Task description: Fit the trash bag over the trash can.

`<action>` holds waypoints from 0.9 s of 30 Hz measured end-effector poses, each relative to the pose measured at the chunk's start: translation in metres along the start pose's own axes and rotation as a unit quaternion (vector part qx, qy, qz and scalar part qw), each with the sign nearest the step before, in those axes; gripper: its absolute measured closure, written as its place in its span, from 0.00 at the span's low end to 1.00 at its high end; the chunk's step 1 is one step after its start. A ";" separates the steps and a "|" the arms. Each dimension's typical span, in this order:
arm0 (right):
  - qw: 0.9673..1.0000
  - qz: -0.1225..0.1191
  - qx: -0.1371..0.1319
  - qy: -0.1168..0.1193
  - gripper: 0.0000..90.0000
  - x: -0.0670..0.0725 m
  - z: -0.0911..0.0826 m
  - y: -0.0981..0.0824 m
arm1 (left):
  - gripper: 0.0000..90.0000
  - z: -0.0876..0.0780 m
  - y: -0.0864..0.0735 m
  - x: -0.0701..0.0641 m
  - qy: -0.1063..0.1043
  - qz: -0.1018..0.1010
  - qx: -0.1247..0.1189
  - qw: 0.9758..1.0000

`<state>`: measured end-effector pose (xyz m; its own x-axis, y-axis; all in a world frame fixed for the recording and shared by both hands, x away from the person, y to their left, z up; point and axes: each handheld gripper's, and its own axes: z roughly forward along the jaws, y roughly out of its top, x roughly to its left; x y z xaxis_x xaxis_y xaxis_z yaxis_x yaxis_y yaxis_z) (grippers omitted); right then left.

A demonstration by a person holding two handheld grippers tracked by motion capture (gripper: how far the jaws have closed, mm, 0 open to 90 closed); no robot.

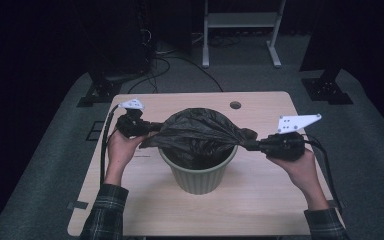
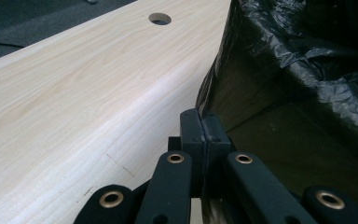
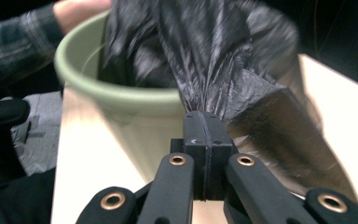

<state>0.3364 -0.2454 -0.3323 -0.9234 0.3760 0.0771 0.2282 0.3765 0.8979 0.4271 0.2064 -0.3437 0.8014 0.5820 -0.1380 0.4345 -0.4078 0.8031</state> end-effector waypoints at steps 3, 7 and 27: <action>1.000 0.002 0.011 0.012 1.00 0.010 0.002 -0.012 | 1.00 0.000 0.000 0.001 0.001 -0.001 0.001 1.000; 0.999 0.001 0.022 0.025 1.00 0.020 0.007 -0.022 | 1.00 0.001 -0.001 0.000 0.000 -0.002 0.003 1.000; 0.991 0.018 0.105 0.079 1.00 0.048 0.064 -0.075 | 1.00 0.001 -0.006 -0.001 -0.008 -0.002 0.000 1.000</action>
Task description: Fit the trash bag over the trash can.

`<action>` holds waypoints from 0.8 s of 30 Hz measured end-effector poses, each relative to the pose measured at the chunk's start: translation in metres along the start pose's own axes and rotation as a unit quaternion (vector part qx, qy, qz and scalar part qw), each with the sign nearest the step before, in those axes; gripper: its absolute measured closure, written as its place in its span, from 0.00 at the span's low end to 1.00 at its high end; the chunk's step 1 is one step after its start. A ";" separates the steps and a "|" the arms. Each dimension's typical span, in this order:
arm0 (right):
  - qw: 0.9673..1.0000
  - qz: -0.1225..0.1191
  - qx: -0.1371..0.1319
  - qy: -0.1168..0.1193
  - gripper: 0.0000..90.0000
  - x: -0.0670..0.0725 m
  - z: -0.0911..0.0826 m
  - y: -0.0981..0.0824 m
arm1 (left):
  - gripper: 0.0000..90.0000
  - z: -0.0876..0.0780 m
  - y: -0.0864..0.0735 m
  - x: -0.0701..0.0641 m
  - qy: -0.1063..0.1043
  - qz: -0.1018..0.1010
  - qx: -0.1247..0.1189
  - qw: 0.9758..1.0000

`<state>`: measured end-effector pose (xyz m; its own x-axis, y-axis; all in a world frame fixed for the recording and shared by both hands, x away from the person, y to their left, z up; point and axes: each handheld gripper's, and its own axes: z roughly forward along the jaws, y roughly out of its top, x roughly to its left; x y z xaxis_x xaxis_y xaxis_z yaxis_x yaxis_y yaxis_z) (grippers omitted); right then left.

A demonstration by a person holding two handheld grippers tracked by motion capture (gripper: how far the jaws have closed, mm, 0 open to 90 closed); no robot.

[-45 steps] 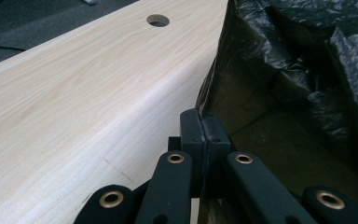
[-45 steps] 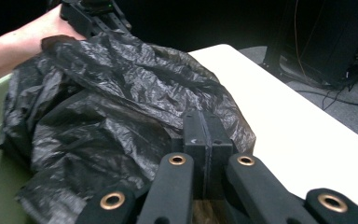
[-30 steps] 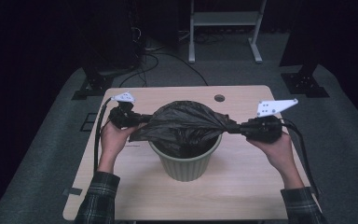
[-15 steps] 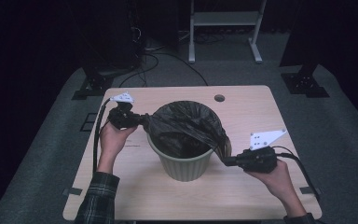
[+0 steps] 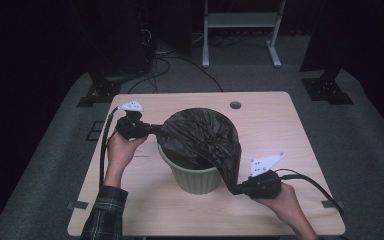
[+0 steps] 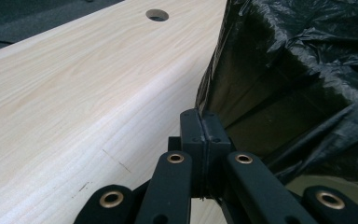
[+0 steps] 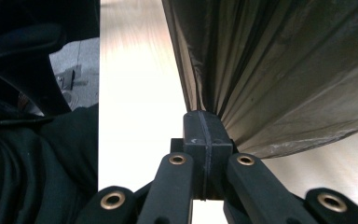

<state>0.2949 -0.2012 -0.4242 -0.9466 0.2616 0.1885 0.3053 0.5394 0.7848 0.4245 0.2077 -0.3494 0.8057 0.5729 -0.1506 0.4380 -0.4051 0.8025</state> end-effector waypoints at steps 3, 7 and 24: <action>1.000 0.001 0.017 0.001 1.00 0.002 0.010 -0.004 | 1.00 0.000 0.000 0.000 -0.003 0.000 -0.002 1.000; 1.000 -0.002 0.021 -0.003 1.00 0.003 0.011 -0.005 | 1.00 0.000 0.001 -0.001 0.001 0.003 0.000 1.000; 0.986 -0.027 -0.162 -0.025 0.78 0.025 -0.089 0.090 | 1.00 0.002 0.003 -0.003 -0.002 0.002 0.000 1.000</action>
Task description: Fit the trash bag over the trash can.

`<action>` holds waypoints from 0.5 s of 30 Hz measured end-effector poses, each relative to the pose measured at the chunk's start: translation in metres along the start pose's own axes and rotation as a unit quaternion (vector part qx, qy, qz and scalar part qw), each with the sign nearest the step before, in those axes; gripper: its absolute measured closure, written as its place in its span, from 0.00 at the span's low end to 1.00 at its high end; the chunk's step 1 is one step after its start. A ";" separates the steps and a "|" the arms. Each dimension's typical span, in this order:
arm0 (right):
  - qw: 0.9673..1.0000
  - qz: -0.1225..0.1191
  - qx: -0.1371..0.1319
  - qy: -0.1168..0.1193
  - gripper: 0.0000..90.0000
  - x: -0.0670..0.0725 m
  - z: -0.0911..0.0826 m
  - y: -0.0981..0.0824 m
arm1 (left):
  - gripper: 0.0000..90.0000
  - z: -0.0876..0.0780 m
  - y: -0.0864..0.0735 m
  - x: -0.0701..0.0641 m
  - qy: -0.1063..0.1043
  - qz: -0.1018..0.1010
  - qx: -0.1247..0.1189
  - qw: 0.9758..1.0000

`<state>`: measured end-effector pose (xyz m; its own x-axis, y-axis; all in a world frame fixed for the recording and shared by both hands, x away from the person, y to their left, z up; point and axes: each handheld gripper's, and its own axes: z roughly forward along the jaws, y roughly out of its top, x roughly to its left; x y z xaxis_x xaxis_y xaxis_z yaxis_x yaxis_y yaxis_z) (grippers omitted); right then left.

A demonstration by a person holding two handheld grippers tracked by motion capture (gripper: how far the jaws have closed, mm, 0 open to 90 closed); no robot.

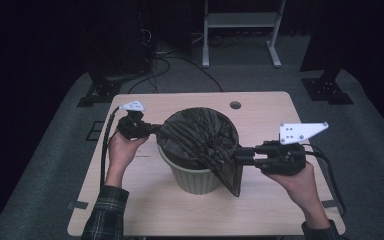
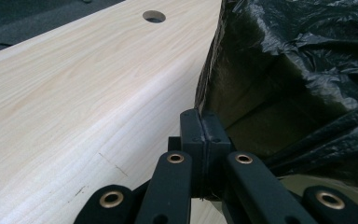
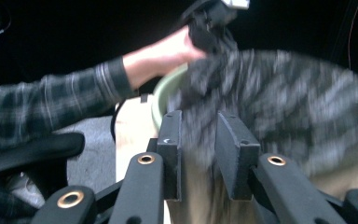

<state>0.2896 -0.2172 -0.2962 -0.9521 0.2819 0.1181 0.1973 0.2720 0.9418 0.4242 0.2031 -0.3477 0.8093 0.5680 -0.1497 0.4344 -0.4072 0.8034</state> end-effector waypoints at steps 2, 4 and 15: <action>1.000 -0.002 -0.002 -0.001 0.77 0.001 0.004 0.008 | 1.00 0.000 0.000 0.000 0.000 0.000 0.000 1.000; 1.000 -0.010 0.003 0.004 0.77 0.002 0.019 0.025 | 1.00 0.000 0.001 0.000 -0.002 0.002 0.000 1.000; 0.997 -0.017 0.070 0.007 0.78 -0.003 0.099 0.058 | 1.00 -0.003 0.002 -0.002 -0.003 0.004 -0.001 1.000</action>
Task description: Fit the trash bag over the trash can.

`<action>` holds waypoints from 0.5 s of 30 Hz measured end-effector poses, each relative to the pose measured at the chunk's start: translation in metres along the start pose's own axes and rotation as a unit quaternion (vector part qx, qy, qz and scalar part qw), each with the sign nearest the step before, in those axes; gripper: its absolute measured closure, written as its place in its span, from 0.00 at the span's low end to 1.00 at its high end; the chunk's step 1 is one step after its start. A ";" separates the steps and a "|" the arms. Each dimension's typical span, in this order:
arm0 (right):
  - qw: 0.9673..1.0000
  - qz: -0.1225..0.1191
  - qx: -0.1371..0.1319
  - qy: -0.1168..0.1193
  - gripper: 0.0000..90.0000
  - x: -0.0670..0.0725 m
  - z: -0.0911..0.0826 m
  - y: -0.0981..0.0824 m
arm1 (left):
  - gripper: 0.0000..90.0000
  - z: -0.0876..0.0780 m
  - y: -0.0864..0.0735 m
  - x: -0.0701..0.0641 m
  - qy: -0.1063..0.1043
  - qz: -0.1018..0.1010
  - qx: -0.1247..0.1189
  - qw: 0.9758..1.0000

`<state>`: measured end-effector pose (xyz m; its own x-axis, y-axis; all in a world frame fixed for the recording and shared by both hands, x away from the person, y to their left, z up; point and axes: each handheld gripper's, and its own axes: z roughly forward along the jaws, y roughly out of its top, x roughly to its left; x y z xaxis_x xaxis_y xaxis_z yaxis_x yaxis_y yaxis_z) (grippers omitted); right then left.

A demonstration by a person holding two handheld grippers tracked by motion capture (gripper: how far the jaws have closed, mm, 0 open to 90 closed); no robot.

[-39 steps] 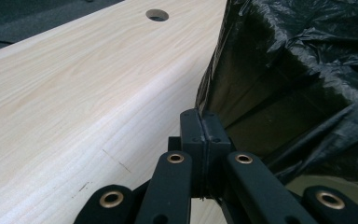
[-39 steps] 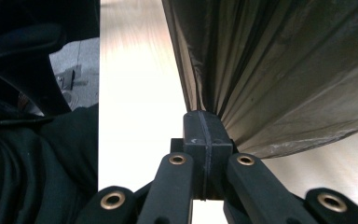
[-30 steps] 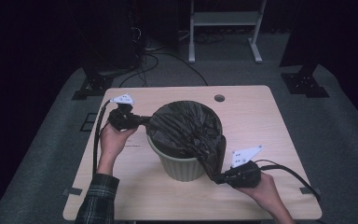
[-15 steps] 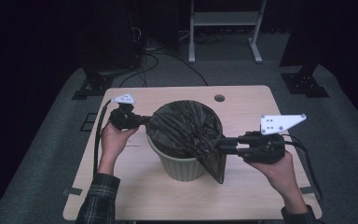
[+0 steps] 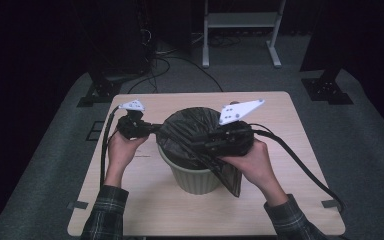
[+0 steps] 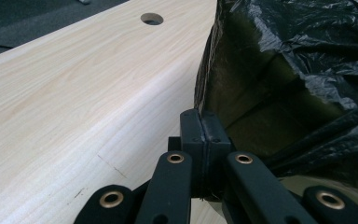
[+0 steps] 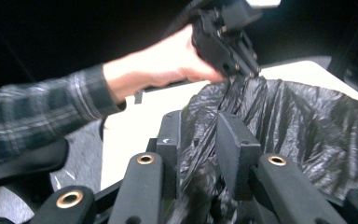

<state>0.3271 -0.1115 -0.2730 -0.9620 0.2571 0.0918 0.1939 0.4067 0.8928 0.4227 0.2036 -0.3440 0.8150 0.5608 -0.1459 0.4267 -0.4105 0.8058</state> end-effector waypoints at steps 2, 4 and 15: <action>1.000 0.001 0.013 -0.003 0.78 -0.001 0.009 0.001 | 1.00 -0.001 0.000 0.000 0.000 0.001 0.000 1.000; 1.000 0.002 0.020 -0.003 0.78 -0.002 0.015 0.001 | 1.00 -0.002 0.000 0.000 0.001 0.001 -0.001 1.000; 0.997 -0.011 0.069 -0.026 0.93 0.000 0.031 -0.001 | 1.00 -0.003 0.000 0.000 0.000 0.000 -0.002 1.000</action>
<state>0.3329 -0.0850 -0.2879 -0.9558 0.2905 0.0459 0.2002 0.5283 0.8251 0.4217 0.2058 -0.3426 0.8150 0.5608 -0.1461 0.4256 -0.4081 0.8076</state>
